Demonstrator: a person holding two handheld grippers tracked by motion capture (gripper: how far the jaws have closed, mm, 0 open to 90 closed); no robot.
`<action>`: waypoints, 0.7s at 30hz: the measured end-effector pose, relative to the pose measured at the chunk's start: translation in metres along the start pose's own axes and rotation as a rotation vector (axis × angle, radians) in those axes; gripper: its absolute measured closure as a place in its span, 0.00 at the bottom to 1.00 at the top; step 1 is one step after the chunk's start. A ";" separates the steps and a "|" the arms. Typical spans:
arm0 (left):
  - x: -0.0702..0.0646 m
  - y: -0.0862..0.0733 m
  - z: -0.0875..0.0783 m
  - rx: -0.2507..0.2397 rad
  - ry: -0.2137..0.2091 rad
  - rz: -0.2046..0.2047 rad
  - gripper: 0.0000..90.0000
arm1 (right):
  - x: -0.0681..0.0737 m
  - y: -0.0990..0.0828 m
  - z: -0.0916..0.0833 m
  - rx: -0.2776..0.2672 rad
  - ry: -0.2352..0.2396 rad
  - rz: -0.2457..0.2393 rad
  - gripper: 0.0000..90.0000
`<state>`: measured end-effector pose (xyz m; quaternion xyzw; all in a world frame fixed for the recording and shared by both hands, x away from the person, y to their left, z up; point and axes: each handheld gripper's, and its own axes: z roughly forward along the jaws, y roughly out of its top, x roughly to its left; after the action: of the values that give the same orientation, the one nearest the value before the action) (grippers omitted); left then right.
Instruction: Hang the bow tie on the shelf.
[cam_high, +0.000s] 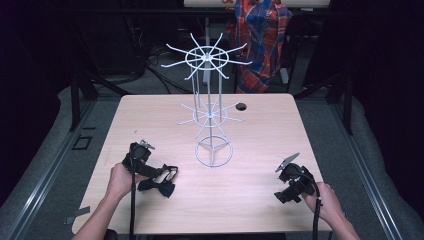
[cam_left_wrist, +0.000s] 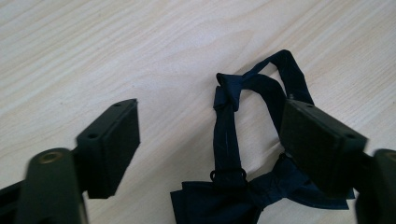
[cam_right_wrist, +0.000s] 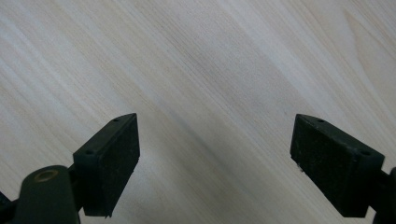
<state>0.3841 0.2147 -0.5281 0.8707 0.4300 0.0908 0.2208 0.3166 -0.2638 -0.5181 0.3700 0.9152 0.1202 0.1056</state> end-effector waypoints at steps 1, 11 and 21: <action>-0.001 0.001 0.003 0.007 0.001 0.005 0.28 | 0.000 0.000 0.000 -0.002 0.000 0.001 0.17; -0.008 0.007 0.016 0.030 -0.046 0.037 0.55 | 0.001 0.002 0.001 0.006 0.002 -0.005 0.17; -0.011 0.011 0.029 0.075 -0.032 0.082 0.79 | 0.002 0.002 0.002 0.005 -0.005 -0.003 0.17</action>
<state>0.3952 0.1916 -0.5480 0.8966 0.3935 0.0698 0.1908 0.3173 -0.2608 -0.5194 0.3694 0.9157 0.1169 0.1071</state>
